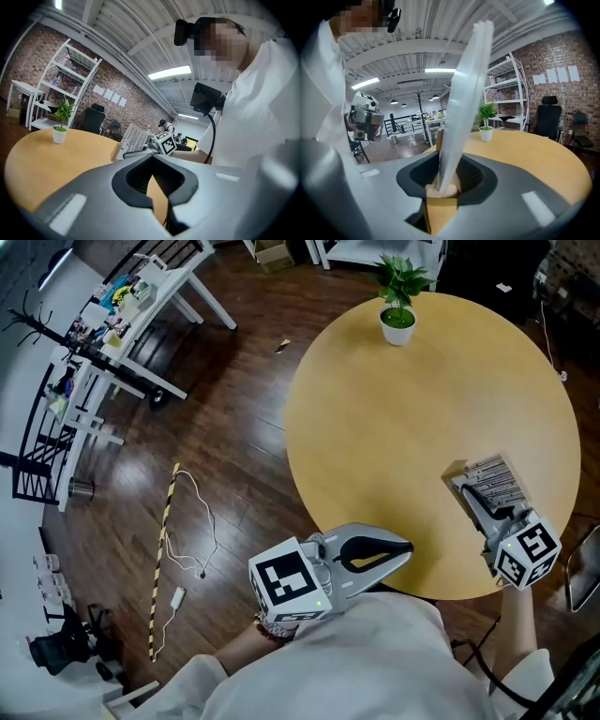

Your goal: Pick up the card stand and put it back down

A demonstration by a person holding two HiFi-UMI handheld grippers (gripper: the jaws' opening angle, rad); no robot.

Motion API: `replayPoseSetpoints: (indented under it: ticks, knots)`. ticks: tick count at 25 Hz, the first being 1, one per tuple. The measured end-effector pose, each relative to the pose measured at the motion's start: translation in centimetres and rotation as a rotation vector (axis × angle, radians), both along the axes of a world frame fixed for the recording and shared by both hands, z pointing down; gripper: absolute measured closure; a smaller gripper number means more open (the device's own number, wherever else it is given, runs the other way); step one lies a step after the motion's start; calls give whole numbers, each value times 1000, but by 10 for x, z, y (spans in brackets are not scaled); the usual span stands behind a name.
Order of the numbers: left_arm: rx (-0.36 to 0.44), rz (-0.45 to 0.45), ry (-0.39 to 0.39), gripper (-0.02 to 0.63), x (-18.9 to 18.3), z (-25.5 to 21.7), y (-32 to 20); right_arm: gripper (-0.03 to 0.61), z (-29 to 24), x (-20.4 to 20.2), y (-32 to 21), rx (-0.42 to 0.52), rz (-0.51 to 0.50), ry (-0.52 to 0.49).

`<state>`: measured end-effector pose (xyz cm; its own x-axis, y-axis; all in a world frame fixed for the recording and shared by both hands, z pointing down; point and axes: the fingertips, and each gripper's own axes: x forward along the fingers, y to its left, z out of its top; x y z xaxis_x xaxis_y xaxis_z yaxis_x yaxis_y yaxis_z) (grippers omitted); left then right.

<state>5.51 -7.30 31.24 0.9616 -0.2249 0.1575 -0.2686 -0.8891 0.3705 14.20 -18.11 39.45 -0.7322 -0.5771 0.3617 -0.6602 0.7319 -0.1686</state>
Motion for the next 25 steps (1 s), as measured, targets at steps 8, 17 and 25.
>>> replayPoseSetpoints:
  ticks: [8,17,25]
  knots:
    - [32,65,80,627,-38,-19,84,459,-66,-45,154,31,104,-76]
    - [13,193,88,627,-74,-9,176,459,-95,-96,270,54,139,-27]
    - [58,153,109,627,-90,-30,207,459,-122,-107,309,107,96,-12]
